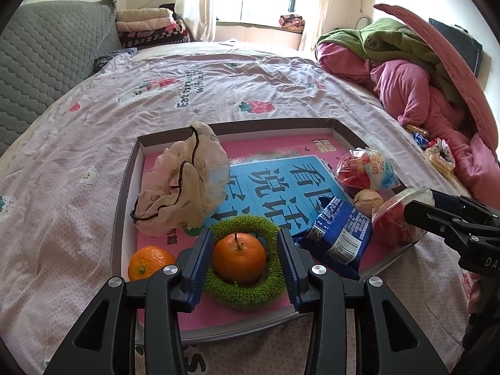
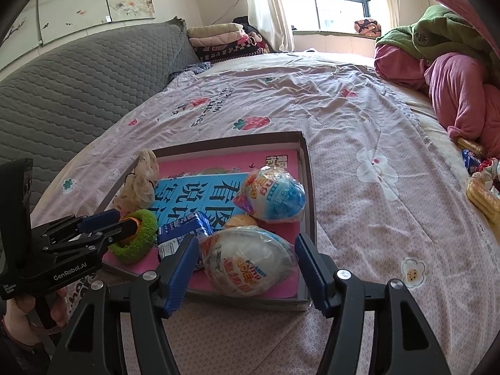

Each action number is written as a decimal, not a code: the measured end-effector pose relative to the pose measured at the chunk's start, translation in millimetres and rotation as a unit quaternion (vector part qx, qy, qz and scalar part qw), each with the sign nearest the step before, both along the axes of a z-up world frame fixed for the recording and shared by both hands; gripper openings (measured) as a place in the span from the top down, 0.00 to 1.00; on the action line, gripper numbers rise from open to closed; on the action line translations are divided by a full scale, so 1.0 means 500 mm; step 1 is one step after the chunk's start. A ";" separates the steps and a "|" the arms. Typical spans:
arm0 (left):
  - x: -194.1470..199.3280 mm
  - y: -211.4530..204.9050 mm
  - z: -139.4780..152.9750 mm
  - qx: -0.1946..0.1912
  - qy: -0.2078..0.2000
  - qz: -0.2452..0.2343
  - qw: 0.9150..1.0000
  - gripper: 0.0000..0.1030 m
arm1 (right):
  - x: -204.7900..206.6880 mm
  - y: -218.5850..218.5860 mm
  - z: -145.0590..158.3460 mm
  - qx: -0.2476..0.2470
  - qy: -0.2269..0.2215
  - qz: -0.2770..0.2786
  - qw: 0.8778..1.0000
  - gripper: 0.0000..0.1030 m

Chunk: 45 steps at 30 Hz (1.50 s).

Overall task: Organize objects
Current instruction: 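Open left tool releasing the tangerine while right tool lowers and releases the white packet, then withdraw both tools back from the grey tray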

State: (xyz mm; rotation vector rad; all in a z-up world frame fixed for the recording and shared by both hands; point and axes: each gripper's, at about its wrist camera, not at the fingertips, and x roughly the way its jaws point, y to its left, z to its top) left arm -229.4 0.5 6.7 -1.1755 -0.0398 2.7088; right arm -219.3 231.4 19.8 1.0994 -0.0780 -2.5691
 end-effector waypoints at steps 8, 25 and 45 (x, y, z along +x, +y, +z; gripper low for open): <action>0.009 -0.004 0.018 0.007 0.007 0.004 1.000 0.47 | 0.007 -0.010 0.013 0.011 0.018 0.005 1.000 0.38; 0.026 -0.013 0.067 0.020 0.028 0.016 0.999 0.41 | 0.011 -0.001 0.042 0.011 0.052 -0.008 0.999 0.37; 0.080 -0.017 0.128 0.008 0.066 0.044 0.997 0.26 | 0.088 -0.062 0.107 0.076 0.157 0.007 0.985 0.27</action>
